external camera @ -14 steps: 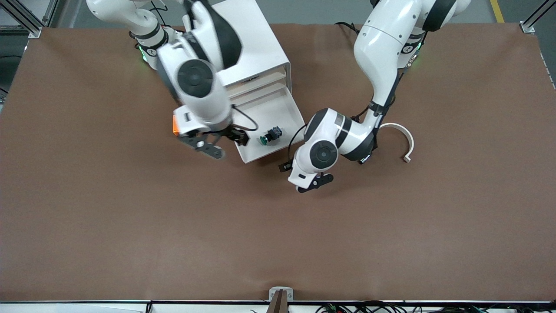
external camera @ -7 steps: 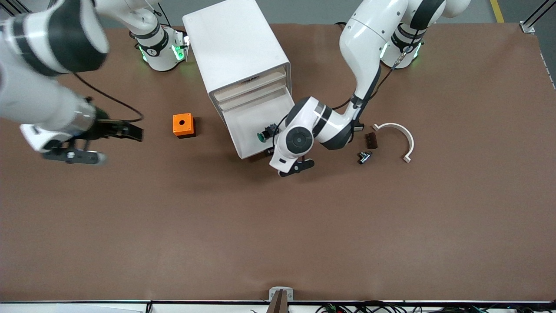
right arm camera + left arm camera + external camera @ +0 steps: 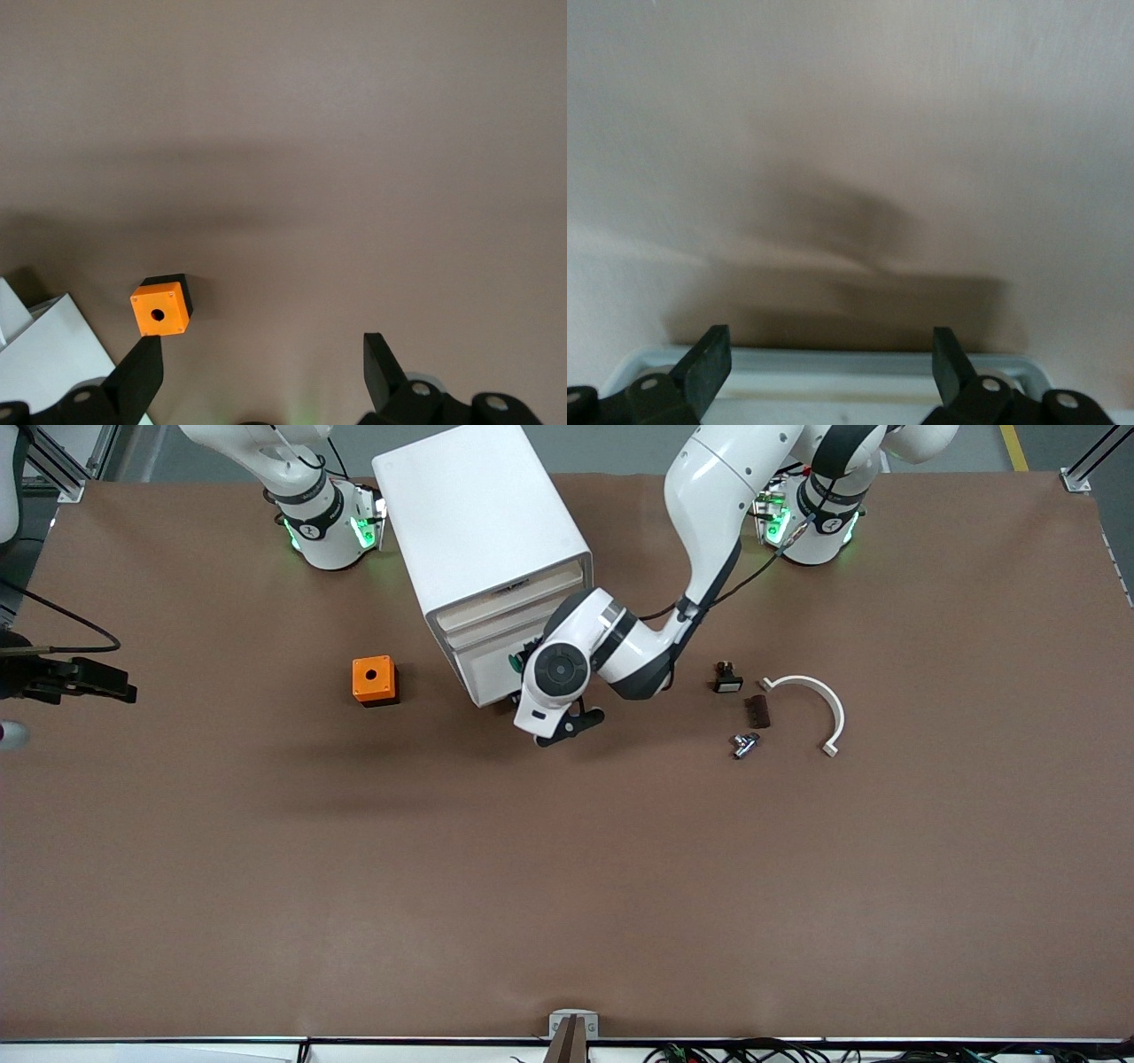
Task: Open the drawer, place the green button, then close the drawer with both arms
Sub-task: 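Push the drawer closed with the left gripper while the right gripper withdraws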
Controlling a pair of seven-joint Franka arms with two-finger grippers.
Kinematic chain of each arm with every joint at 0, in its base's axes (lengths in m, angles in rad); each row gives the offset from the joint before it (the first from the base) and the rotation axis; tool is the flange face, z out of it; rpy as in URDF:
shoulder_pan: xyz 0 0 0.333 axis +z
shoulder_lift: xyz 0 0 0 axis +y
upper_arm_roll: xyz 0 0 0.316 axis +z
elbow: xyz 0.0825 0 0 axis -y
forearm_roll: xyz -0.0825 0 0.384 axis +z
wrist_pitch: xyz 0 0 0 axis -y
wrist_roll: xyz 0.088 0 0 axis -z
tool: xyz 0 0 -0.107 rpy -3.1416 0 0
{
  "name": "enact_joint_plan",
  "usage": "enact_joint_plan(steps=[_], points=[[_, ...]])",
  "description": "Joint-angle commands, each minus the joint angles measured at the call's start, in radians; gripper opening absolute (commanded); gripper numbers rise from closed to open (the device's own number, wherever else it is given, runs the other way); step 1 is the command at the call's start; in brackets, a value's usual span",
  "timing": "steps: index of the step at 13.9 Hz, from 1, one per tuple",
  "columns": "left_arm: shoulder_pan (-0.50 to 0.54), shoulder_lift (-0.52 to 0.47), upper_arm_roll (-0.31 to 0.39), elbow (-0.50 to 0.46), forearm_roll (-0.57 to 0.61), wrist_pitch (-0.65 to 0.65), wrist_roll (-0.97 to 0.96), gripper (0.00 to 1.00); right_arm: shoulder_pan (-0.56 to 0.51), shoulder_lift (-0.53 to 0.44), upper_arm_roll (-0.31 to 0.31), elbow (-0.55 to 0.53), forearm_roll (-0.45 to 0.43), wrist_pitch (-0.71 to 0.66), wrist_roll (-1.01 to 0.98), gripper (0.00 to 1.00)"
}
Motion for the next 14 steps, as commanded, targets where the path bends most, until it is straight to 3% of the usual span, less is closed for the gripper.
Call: enact_joint_plan(steps=[1, 10, 14], points=[[-0.020, -0.024, -0.035, -0.019, -0.017, 0.007, -0.062, 1.00, -0.029, 0.014, 0.024, 0.028, -0.013, -0.013, -0.013, 1.00], [-0.058, -0.030, -0.035, -0.019, -0.008, -0.004, -0.144, 1.00, -0.012, 0.043, 0.031, 0.061, 0.007, 0.007, 0.024, 1.00], [0.083, -0.102, 0.017, -0.005, 0.050, -0.050, -0.131, 1.00, -0.015, 0.036, 0.025, 0.108, 0.024, -0.004, 0.025, 1.00]])
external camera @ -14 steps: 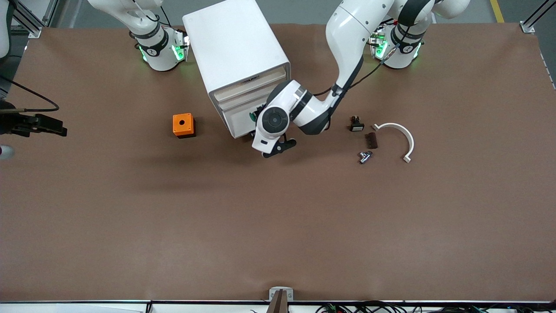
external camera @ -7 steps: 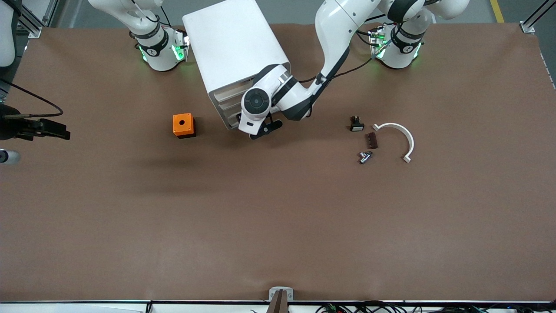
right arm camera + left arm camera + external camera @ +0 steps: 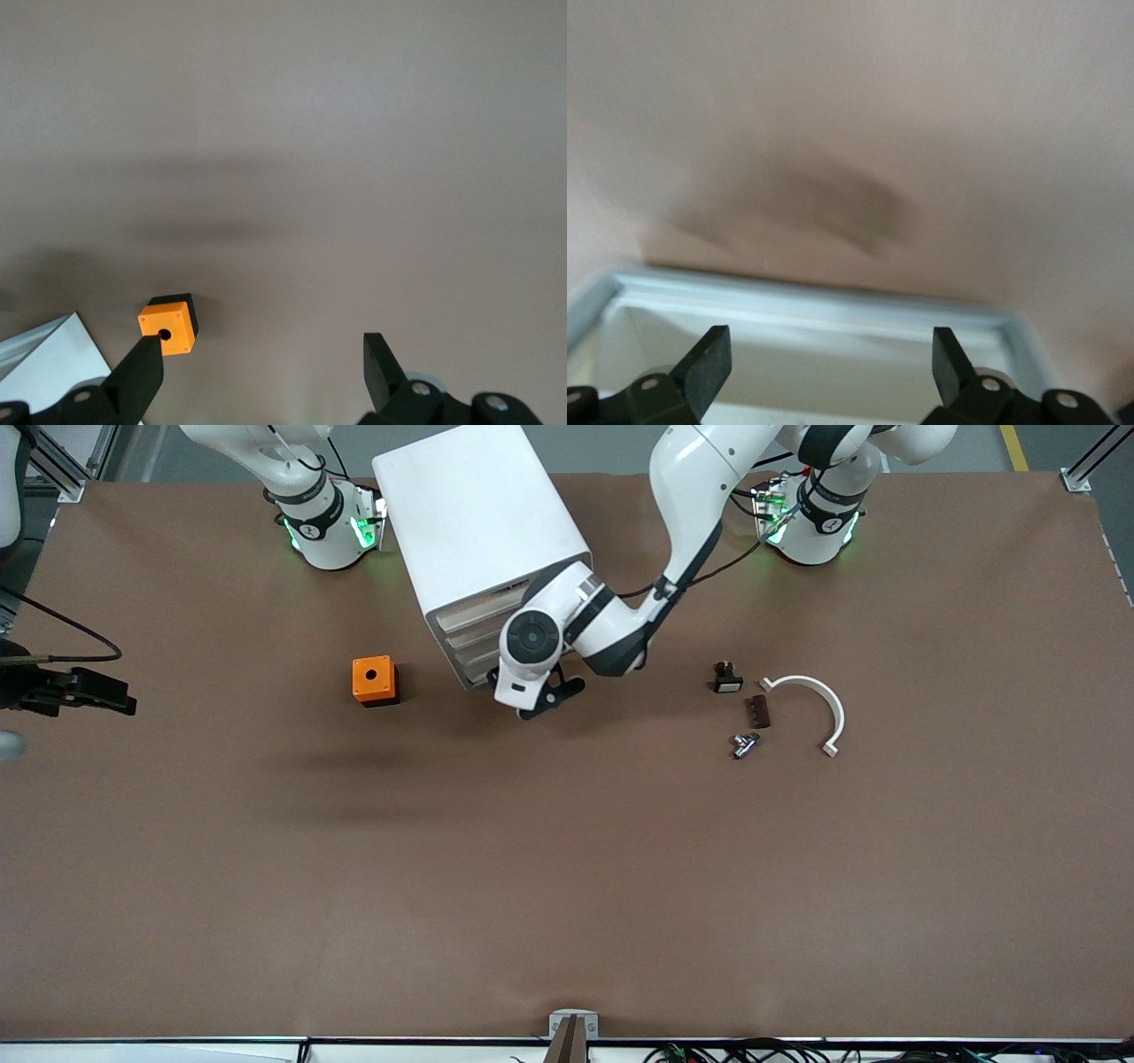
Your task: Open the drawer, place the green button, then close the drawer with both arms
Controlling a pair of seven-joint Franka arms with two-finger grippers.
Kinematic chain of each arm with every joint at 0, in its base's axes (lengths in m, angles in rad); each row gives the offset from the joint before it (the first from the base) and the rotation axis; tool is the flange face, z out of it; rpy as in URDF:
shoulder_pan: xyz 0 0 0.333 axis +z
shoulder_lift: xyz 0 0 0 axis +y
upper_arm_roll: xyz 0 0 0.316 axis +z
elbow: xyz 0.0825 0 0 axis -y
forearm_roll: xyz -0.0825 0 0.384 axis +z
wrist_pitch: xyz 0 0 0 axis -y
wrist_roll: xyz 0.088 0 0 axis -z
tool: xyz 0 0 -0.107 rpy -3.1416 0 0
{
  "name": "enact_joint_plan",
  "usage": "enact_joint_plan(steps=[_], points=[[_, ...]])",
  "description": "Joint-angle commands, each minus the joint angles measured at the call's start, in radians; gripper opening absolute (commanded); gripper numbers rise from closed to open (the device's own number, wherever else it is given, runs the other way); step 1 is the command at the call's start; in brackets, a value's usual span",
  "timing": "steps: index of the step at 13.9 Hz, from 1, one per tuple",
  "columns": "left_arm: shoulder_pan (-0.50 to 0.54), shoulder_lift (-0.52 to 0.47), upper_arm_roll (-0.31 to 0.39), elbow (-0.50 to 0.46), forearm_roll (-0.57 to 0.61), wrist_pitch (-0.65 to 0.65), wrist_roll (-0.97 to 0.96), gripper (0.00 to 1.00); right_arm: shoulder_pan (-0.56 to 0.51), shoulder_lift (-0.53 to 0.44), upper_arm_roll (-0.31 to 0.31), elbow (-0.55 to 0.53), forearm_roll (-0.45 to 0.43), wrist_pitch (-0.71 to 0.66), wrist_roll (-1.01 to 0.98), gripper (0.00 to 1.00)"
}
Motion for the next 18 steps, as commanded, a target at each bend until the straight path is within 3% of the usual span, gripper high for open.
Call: enact_joint_plan(steps=[1, 4, 7, 12, 14, 18], points=[[0.124, -0.096, 0.004, -0.011, 0.115, -0.042, 0.004, 1.00, -0.013, 0.001, 0.005, 0.044, 0.017, -0.020, 0.001, 1.00], [0.228, -0.209, 0.004, -0.011, 0.284, -0.053, 0.004, 1.00, -0.013, -0.042, 0.004, 0.036, 0.018, -0.044, 0.017, 1.00], [0.334, -0.327, 0.005, -0.011, 0.291, -0.138, 0.020, 1.00, -0.012, -0.085, 0.007, 0.020, 0.011, -0.095, 0.015, 1.00], [0.540, -0.499, 0.002, -0.011, 0.326, -0.338, 0.449, 1.00, -0.009, -0.133, 0.008, -0.011, 0.011, -0.144, 0.015, 1.00], [0.598, -0.576, 0.004, -0.011, 0.328, -0.410, 0.575, 1.00, -0.026, -0.168, 0.007, -0.060, 0.017, -0.115, 0.012, 1.00], [0.708, -0.656, -0.007, -0.018, 0.329, -0.493, 0.730, 1.00, -0.024, -0.306, 0.008, -0.259, 0.017, 0.034, 0.012, 1.00]])
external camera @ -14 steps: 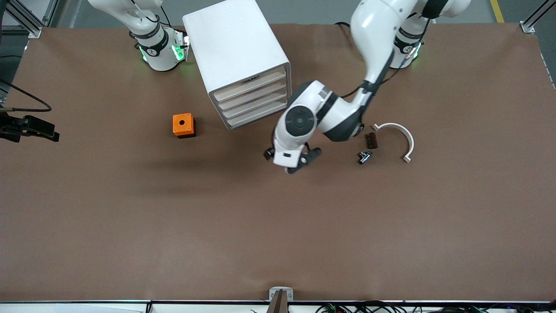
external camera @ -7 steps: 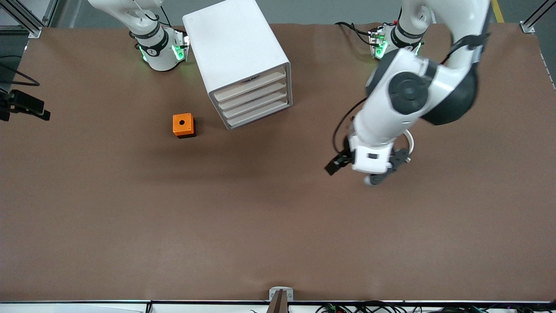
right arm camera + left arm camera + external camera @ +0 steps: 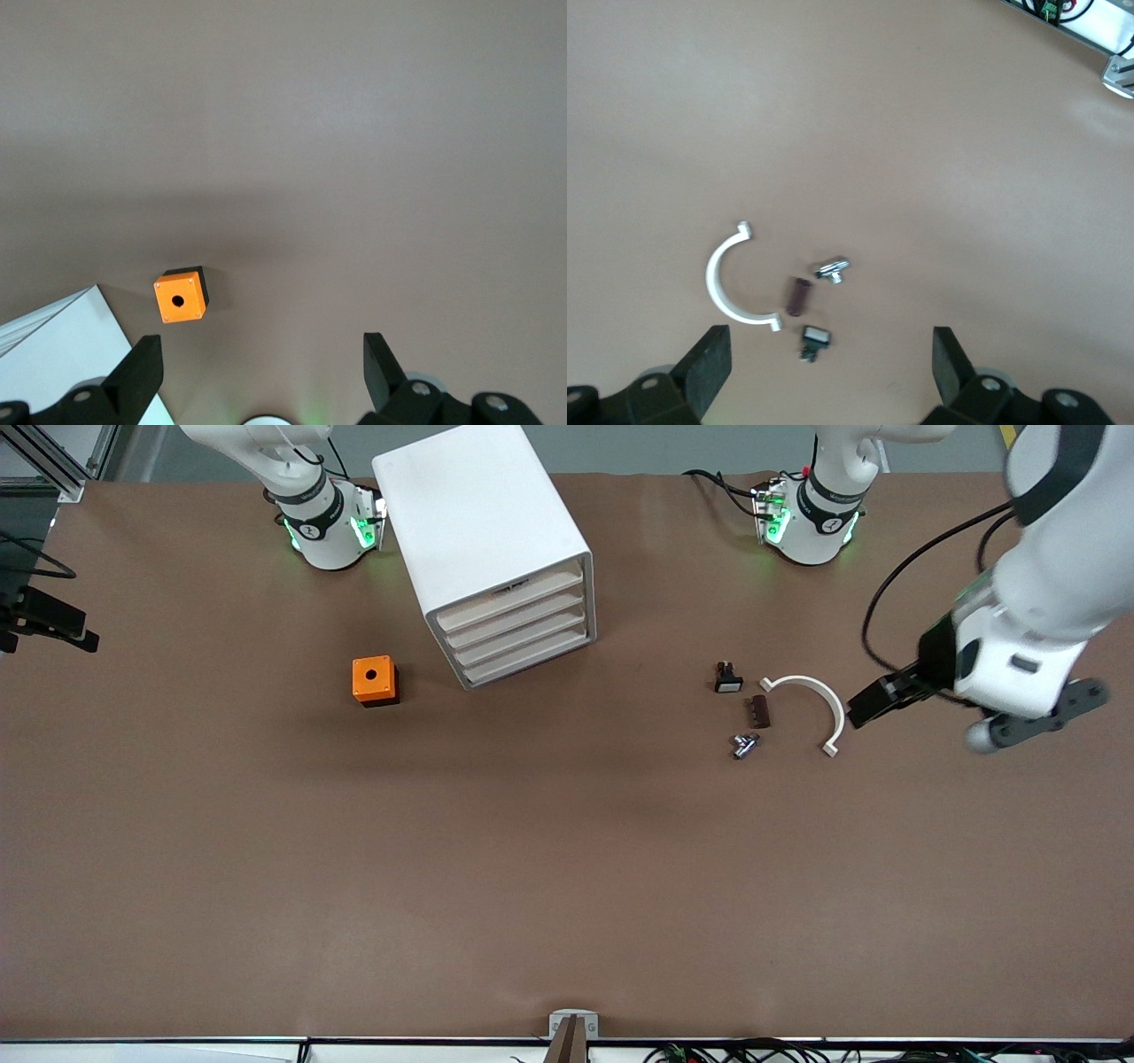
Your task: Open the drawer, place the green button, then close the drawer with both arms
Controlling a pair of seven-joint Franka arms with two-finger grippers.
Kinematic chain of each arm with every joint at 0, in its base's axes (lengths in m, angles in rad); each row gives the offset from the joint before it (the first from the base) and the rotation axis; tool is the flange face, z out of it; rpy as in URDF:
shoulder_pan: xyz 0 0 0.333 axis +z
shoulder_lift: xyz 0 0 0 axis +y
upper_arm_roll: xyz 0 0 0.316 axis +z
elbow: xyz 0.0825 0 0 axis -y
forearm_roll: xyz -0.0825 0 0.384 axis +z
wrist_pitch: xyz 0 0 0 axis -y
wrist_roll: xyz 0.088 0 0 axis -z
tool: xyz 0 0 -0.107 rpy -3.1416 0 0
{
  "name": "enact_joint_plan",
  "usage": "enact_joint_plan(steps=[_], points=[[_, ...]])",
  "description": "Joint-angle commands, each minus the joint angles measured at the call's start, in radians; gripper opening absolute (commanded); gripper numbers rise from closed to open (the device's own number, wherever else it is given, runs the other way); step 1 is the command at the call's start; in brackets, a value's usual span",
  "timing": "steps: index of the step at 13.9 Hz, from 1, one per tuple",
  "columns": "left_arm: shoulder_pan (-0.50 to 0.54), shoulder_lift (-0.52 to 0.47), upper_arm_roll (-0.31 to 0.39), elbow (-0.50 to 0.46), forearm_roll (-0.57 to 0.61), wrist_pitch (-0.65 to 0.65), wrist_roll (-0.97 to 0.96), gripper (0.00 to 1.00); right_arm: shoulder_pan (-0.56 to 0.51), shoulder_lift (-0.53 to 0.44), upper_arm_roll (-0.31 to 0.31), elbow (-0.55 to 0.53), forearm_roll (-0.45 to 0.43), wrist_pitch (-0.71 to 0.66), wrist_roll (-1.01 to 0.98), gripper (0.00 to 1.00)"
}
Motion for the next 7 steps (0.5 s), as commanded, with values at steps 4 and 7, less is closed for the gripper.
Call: enact_joint_plan(steps=[4, 7], points=[[0.150, -0.113, -0.044, -0.065, 0.024, -0.104, 0.289, 1.00, -0.014, -0.113, 0.012, -0.139, 0.013, 0.068, 0.008, 1.00], [0.214, -0.211, -0.092, -0.165, 0.024, -0.104, 0.325, 1.00, -0.014, -0.113, 0.011, -0.137, 0.010, 0.071, 0.009, 1.00]])
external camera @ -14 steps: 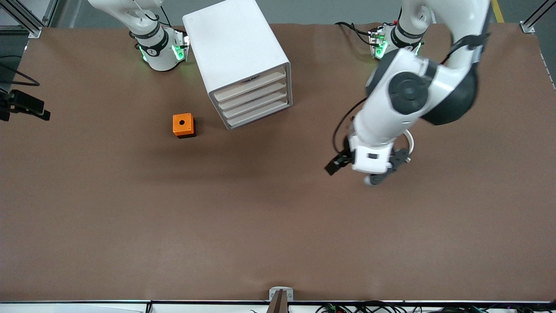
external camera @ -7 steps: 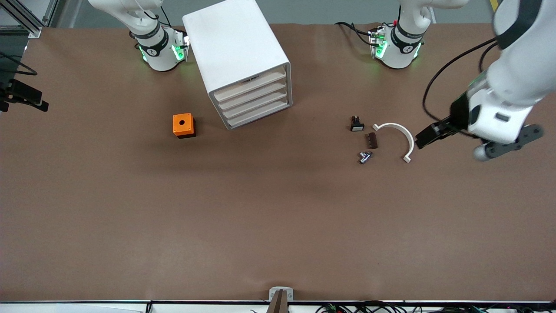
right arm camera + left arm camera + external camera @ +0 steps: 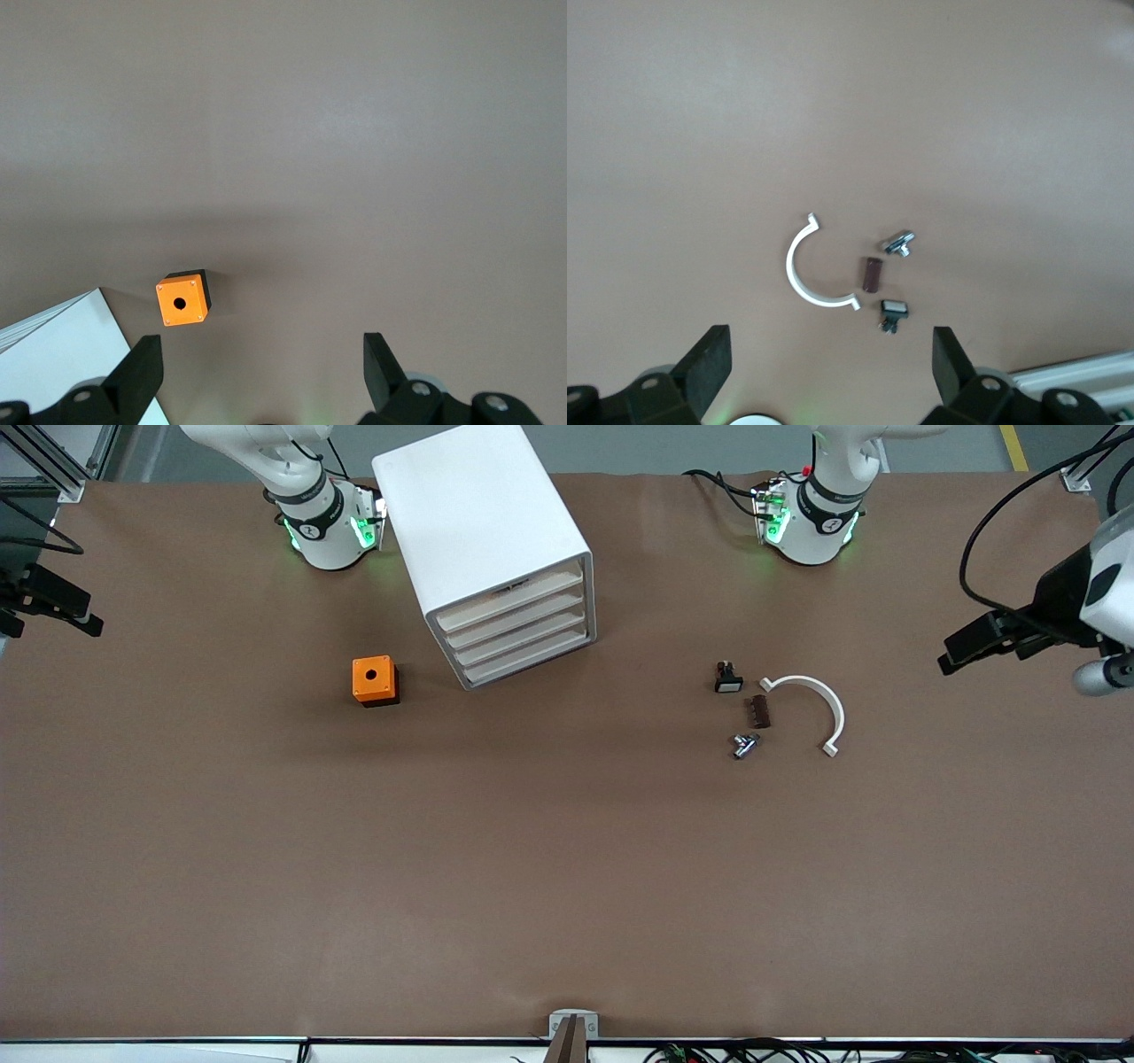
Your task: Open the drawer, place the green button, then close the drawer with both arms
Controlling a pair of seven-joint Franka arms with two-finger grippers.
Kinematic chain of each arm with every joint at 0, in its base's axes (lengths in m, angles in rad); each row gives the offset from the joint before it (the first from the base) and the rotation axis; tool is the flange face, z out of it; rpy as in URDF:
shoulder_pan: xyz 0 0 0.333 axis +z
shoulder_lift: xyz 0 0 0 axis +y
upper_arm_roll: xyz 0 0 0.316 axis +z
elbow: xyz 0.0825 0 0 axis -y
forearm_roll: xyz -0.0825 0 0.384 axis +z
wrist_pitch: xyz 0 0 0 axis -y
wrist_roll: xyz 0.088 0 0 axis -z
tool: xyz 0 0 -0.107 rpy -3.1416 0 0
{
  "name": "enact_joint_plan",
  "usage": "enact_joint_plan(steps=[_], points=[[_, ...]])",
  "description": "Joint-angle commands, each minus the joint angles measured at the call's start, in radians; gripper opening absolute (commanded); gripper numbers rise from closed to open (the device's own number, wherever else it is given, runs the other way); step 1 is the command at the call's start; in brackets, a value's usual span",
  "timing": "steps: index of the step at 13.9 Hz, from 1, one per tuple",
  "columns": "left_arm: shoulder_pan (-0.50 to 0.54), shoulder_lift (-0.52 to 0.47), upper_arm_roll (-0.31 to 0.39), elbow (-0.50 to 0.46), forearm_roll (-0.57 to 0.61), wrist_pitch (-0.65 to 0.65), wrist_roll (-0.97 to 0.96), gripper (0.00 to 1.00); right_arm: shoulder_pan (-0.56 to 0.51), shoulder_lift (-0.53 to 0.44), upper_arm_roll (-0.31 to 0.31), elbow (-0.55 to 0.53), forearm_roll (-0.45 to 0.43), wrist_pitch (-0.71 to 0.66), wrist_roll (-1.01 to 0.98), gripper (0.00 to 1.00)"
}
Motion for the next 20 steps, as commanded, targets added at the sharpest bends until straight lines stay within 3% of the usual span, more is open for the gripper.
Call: enact_joint_plan(steps=[1, 4, 10, 20], points=[[0.056, -0.133, -0.069, -0.141, 0.030, 0.006, 0.024, 1.00, -0.014, -0.022, 0.010, -0.025, 0.011, 0.016, 0.011, 1.00], [0.059, -0.202, -0.146, -0.216, 0.161, 0.012, 0.065, 1.00, -0.016, -0.023, 0.010, -0.025, 0.011, 0.017, 0.014, 1.00], [0.019, -0.288, -0.020, -0.316, 0.090, 0.066, 0.191, 1.00, -0.017, -0.023, 0.011, -0.025, 0.014, 0.020, 0.071, 1.00], [0.022, -0.284, -0.030, -0.298, 0.046, 0.063, 0.116, 1.00, -0.013, -0.022, 0.013, -0.022, 0.014, 0.029, 0.075, 1.00]])
